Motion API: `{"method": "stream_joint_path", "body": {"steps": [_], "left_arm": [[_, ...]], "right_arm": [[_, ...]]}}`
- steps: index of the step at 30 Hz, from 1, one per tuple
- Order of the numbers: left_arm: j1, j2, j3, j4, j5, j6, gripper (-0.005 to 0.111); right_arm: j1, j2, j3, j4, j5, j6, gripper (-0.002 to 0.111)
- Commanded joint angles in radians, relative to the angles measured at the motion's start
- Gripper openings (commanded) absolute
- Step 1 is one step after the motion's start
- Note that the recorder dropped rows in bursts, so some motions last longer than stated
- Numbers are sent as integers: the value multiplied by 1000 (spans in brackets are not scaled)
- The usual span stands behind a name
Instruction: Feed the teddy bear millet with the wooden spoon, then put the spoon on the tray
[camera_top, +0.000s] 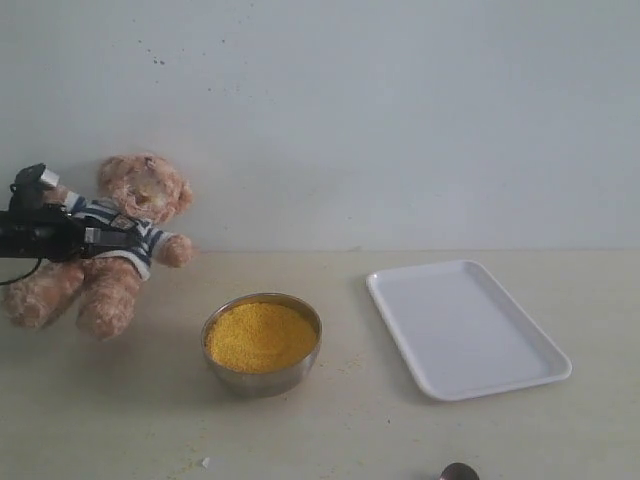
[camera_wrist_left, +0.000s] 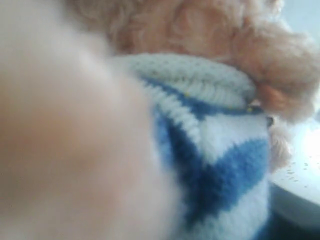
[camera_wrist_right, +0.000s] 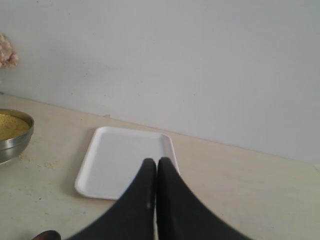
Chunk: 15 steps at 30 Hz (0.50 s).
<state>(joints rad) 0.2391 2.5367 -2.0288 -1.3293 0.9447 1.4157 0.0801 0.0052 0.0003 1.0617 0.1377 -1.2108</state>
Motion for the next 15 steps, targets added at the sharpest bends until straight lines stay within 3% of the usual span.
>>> {"method": "stream_joint_path", "body": {"steps": [1, 5, 11, 15], "left_arm": [[0, -28, -1, 3, 142, -105, 4], [-2, -29, -1, 3, 276, -226, 4], [-4, -43, 7, 43, 276, -485, 4], [-20, -129, 99, 94, 276, -533, 4]], "right_arm": [[0, -5, 0, 2, -8, 1, 0], [0, -5, 0, 2, -17, 1, 0], [0, -5, 0, 2, -17, 1, 0], [0, -5, 0, 2, -17, 1, 0]]}}
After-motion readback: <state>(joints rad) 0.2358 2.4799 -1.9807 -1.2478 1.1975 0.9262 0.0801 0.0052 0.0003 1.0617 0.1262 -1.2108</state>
